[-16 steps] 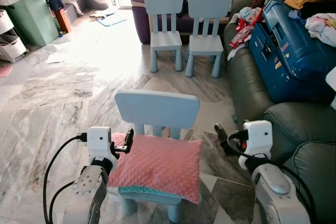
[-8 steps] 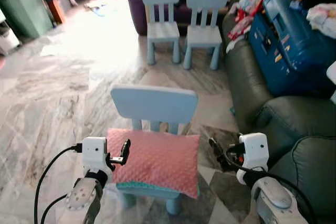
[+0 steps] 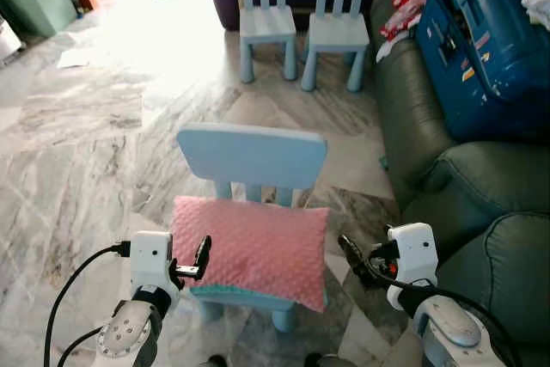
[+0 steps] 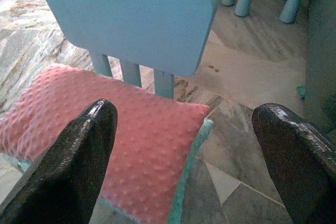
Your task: Move the pillow to the sofa
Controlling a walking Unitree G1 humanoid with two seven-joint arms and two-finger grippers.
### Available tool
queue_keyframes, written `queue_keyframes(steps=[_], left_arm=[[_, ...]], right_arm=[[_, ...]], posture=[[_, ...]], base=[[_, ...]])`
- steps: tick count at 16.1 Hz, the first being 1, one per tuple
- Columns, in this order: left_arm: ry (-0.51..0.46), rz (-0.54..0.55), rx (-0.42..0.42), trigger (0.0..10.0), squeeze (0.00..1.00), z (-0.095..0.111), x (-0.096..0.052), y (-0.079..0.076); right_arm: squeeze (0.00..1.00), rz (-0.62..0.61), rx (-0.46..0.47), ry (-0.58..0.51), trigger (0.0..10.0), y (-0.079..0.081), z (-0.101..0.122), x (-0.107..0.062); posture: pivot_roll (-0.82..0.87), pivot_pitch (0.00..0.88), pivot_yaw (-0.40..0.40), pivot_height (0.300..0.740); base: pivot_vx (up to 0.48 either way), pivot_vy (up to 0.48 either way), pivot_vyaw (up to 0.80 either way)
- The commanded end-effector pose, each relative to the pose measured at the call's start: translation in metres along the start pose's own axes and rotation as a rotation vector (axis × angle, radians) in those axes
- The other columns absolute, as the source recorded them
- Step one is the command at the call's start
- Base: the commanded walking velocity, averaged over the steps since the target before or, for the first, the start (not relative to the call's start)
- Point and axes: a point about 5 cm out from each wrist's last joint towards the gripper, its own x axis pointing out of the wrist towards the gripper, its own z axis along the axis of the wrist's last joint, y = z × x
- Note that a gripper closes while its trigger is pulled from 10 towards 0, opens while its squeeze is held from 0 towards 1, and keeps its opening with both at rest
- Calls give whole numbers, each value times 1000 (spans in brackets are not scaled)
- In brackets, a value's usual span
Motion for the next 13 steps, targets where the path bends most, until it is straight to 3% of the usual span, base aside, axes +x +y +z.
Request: queue_keyframes(steps=[1,8,13], left_arm=[[19,2,17,10000,0,-2,-4,2],[36,15,25,10000,0,-4,-10,5],[30,4,33,10000,0,-1,-6,5]], right_arm=[[0,21,9,13,10000,3,-1,-2],[0,44,13,33,10000,7,-6,-7],[0,37,18,35,10000,9,-7,-7]], posture=[[-145,219,29,740],[-146,225,29,740],[-151,223,30,740]], base=[[0,0,0],[0,0,0],[0,0,0]])
